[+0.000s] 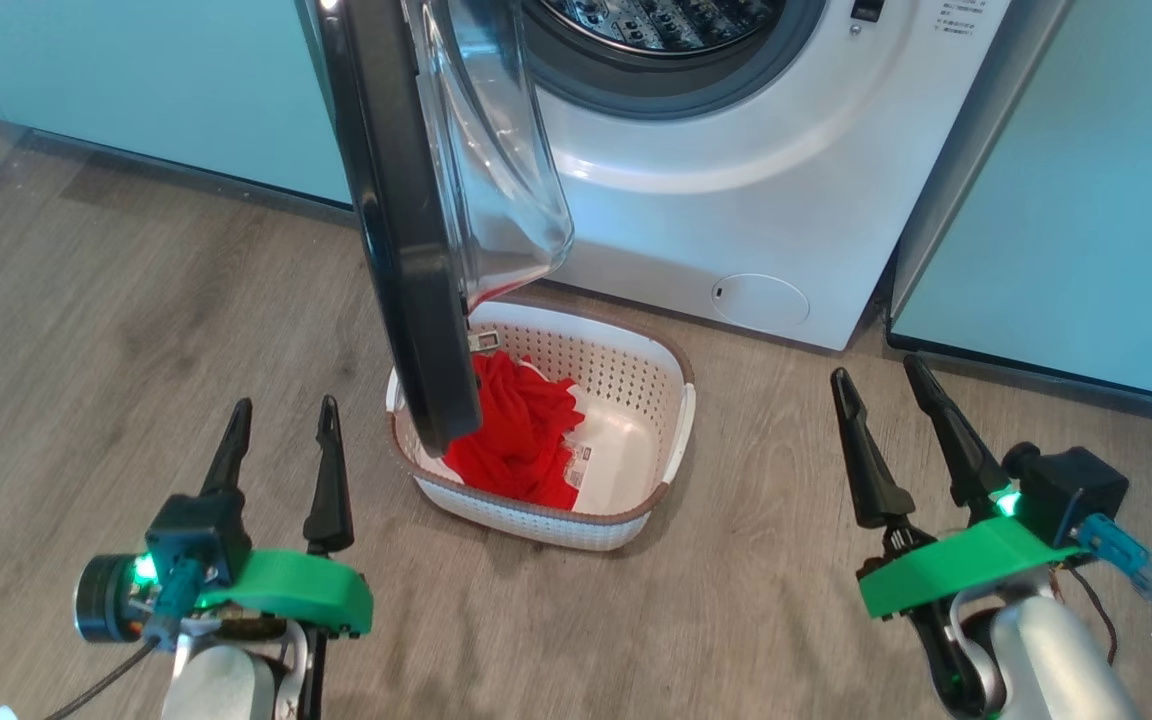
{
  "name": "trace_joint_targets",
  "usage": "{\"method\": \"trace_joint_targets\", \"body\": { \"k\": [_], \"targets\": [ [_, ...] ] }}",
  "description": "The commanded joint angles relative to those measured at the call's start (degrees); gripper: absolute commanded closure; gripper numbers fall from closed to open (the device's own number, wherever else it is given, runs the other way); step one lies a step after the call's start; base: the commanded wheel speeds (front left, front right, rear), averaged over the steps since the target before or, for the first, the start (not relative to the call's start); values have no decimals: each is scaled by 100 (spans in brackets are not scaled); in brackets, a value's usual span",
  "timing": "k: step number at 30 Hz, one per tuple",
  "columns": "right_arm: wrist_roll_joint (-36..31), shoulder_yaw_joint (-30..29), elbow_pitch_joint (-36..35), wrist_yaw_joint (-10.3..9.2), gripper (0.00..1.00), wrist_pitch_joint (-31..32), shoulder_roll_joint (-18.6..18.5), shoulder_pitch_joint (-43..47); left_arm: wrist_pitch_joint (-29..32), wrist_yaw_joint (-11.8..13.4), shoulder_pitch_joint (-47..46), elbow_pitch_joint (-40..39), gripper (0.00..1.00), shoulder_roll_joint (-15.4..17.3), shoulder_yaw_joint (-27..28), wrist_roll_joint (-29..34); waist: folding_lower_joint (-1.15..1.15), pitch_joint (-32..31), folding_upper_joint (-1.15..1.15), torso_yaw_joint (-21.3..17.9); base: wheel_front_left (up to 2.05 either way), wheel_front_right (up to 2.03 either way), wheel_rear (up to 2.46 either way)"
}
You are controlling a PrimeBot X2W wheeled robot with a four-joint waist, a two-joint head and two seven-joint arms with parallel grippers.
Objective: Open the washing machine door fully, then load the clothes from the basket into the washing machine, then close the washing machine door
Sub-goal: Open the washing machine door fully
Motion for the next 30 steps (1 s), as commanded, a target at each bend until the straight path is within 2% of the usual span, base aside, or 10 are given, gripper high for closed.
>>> {"method": "trace_joint_targets", "body": {
  "k": [1, 18, 19, 20, 30],
  "targets": [
    [-47, 131, -160, 0, 0, -53, 49, -142, -55, -27, -156, -174, 0, 44, 182, -14, 0, -1, 0, -1, 0, 0, 0],
    [-103, 172, -116, 0, 0, -53, 45, -183, -55, -39, -183, -194, 0, 44, 206, -56, 0, 5, 0, -24, 0, 0, 0],
    [-103, 172, -115, 0, 0, -53, 45, -183, -55, -68, -176, -174, 30, 44, 202, -140, 0, 7, 0, -26, 0, 0, 0],
    [-105, 173, -113, 0, 0, -53, 45, -184, -55, -87, -176, -155, 100, 44, 211, -190, 0, 10, 0, -27, 0, 0, 0],
    [-142, 266, -94, 0, 0, -53, 1, -255, -55, 14, -240, -475, 100, 44, 354, -75, 0, 52, 0, -105, 0, 0, 0]
  ]
}}
